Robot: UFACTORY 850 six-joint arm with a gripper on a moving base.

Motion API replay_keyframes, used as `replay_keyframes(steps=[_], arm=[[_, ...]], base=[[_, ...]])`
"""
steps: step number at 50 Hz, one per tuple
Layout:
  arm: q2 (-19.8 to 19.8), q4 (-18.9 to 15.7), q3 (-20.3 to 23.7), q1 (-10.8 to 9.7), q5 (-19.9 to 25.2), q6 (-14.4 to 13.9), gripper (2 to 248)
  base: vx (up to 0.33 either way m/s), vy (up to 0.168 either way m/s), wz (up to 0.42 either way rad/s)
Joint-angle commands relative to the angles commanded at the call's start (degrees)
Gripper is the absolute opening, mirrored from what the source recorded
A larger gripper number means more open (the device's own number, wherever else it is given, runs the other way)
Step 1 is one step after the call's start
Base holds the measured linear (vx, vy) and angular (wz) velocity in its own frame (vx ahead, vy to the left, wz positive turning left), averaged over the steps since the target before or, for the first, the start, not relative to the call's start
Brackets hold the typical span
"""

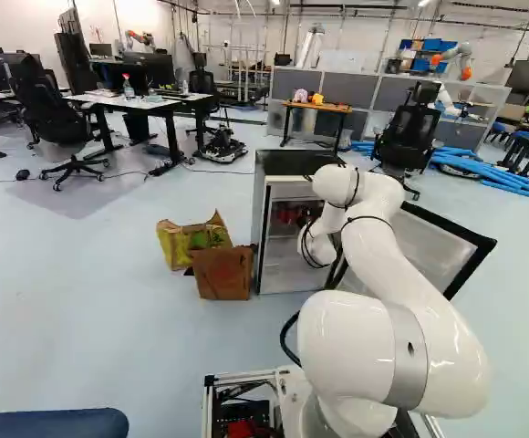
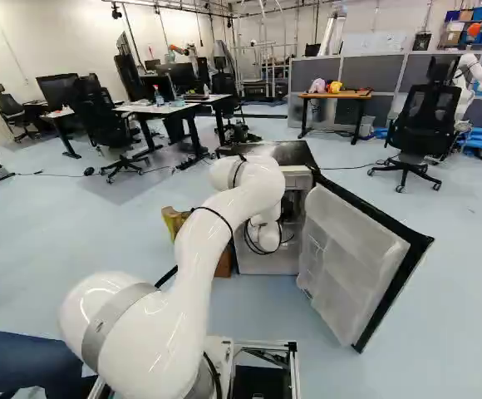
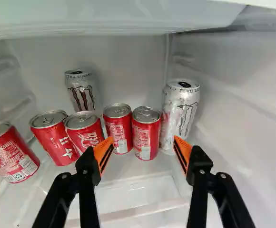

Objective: Grab a drink from the fridge

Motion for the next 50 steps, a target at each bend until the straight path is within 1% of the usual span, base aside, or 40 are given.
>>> replay_keyframes(steps=[19, 20, 25, 26, 50], arm=[[0.00, 0.00, 0.00, 0.00, 0.00, 0.00, 183], [0.00, 0.00, 0.00, 0.00, 0.00, 0.00, 174], [0.00, 0.00, 0.00, 0.00, 0.00, 0.00, 174], [0.00, 0.00, 0.00, 0.00, 0.00, 0.00, 160], [0.00, 0.00, 0.00, 0.00, 0.00, 0.00, 161]], base=[[0.000, 0.000, 0.000], [0.000, 0.000, 0.000], [0.000, 0.000, 0.000], [0.000, 0.000, 0.000], [0.000, 0.000, 0.000]])
